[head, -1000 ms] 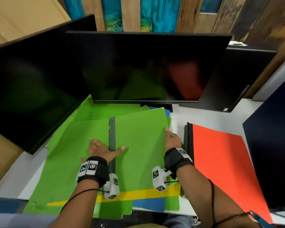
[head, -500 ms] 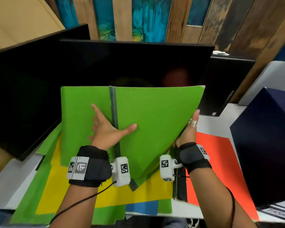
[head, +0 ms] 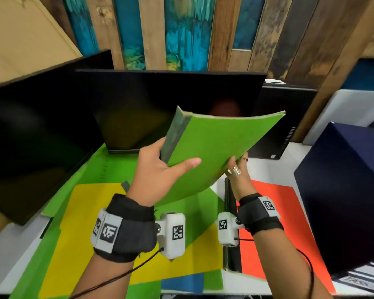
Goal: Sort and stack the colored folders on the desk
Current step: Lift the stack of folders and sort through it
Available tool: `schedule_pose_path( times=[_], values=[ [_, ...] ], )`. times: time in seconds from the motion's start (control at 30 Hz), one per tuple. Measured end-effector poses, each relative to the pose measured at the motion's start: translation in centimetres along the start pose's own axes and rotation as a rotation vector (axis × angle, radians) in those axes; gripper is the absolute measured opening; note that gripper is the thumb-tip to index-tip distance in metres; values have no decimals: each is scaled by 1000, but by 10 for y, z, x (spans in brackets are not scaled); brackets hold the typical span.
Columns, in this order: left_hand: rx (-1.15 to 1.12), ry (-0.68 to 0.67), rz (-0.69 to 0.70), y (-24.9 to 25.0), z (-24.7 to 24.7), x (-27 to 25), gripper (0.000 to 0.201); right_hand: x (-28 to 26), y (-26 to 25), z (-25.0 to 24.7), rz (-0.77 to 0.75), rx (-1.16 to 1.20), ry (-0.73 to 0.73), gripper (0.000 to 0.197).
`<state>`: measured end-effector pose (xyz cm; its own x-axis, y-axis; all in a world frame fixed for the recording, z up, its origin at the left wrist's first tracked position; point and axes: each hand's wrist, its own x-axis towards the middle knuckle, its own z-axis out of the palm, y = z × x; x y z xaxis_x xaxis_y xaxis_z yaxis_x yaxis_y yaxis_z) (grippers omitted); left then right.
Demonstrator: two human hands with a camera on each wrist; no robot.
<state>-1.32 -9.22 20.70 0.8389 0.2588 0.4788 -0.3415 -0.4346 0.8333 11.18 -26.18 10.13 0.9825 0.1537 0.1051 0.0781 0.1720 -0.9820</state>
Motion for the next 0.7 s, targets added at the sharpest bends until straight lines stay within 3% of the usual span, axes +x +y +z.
schedule_pose_path(
  times=[0.1,0.17,0.23,0.33,0.4,0.53,0.63,0.7],
  values=[
    [-32,100,-38,-8,-2,14,41,2,-1,-26,-5,-157,-164,56],
    [-141,105,-135,-14,8,23,27,2,-5,-46,-11,-273,-100,44],
    [-67,-67,-251,-21,24,27,28,1,-6,-67,-29,-373,69,43],
    [121,-419,-430,-39,56,22,36,-9,3,-99,89,-469,248,58],
    [151,-482,-451,-52,83,16,39,-20,12,-121,165,-630,328,65],
    [276,-413,-413,-84,137,3,54,-42,35,-150,408,-950,492,60],
    [447,-630,-439,-103,171,-7,69,-53,45,-166,623,-1013,555,58],
    [513,-700,-421,-111,186,-14,72,-57,48,-175,714,-1047,547,73]
  ],
)
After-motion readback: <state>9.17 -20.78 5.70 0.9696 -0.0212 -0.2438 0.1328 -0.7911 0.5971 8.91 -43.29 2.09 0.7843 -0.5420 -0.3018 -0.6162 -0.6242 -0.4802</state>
